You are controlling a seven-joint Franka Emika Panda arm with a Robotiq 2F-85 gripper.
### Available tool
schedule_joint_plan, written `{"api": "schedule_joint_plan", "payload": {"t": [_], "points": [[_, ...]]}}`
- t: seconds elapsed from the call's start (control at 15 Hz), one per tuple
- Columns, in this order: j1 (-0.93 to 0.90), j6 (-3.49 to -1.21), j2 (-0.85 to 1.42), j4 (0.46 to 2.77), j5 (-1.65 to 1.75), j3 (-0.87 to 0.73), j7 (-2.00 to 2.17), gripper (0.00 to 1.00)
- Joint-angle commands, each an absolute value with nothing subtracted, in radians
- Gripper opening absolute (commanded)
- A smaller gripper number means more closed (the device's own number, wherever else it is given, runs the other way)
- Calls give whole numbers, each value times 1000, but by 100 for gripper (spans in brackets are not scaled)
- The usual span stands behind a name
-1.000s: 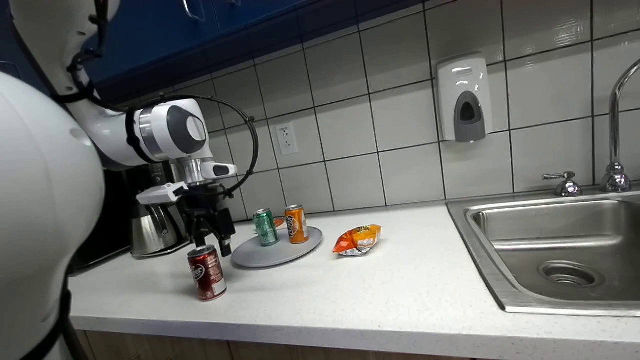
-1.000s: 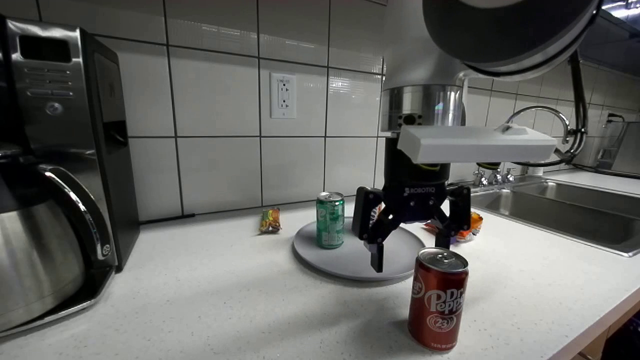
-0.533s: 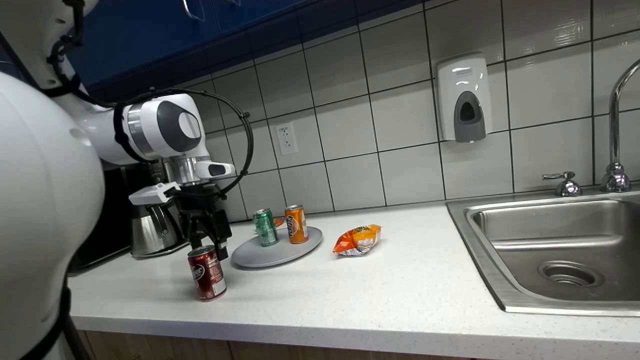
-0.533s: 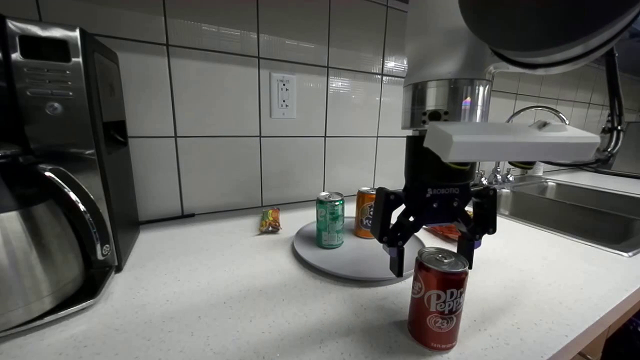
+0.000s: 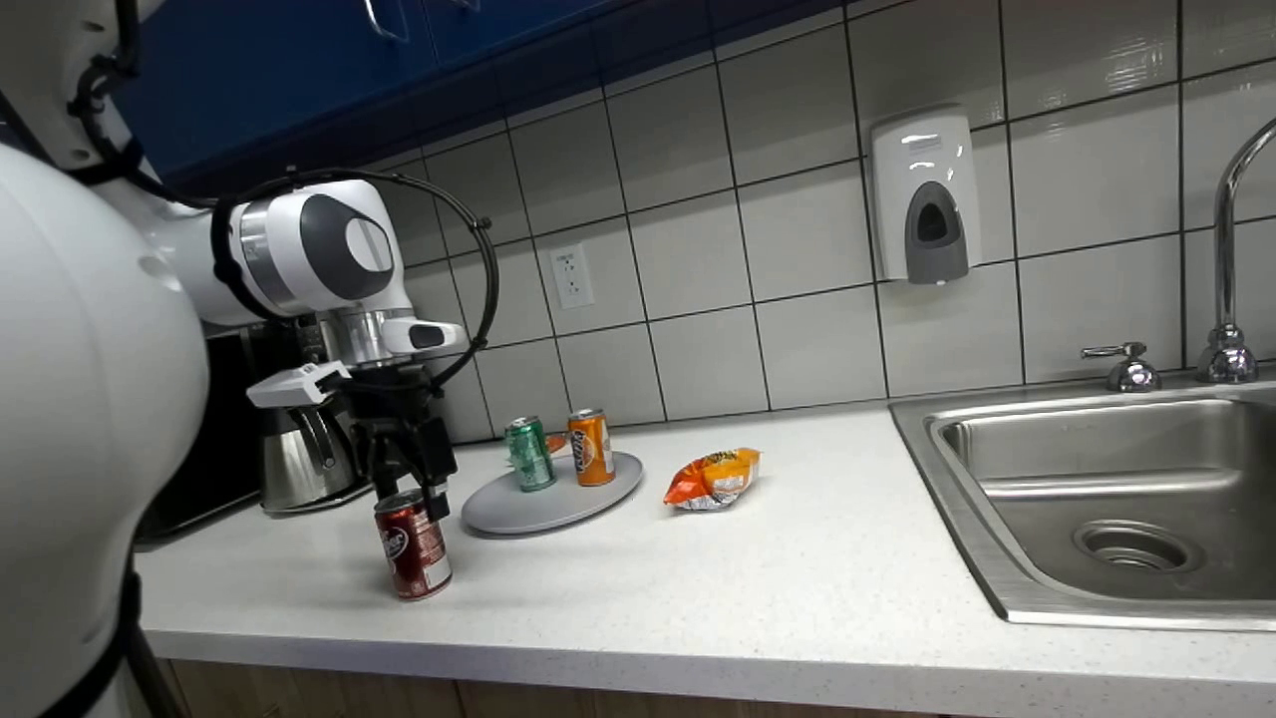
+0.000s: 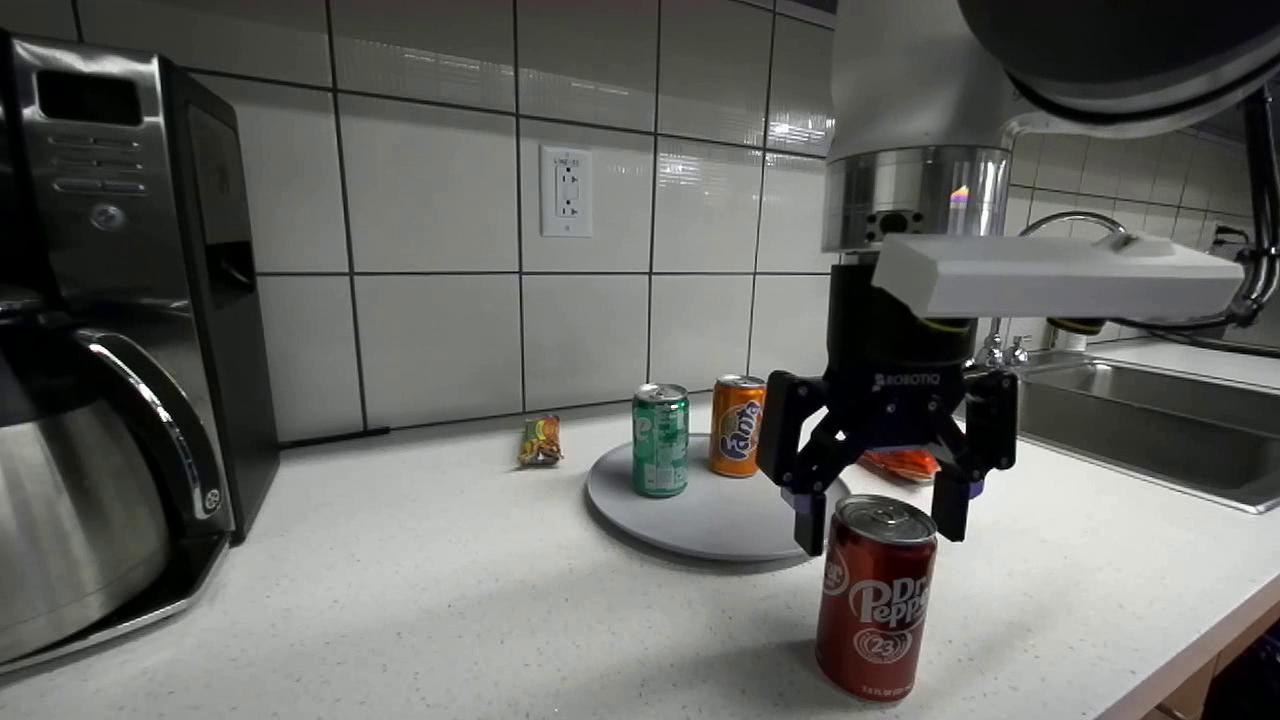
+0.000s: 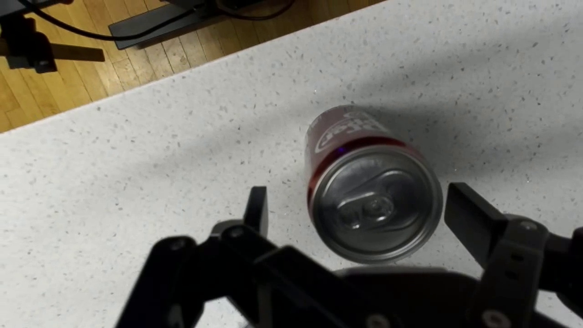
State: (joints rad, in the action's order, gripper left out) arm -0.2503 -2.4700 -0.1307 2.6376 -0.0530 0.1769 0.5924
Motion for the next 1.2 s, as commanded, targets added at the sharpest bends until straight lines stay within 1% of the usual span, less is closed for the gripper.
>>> {"api": "schedule_joint_plan", "payload": {"t": [0.0,0.2,0.27,0.33,0.4,0.47,0.6,0.67,1.13], "points": [[-231,-2461,-171,2661,-79,205,597,100],[-234,-2461,-163,2655,-83,209,592,100],[-234,-2461,-161,2654,-85,210,592,77],[-235,-2461,-161,2653,-85,212,592,73],[-235,-2460,-160,2652,-85,214,593,66],[-235,-2459,-159,2651,-85,215,594,56],[-233,-2457,-158,2649,-83,217,597,40],[-233,-2456,-157,2648,-82,217,598,38],[-214,-2437,-189,2631,-48,212,616,38]]}}
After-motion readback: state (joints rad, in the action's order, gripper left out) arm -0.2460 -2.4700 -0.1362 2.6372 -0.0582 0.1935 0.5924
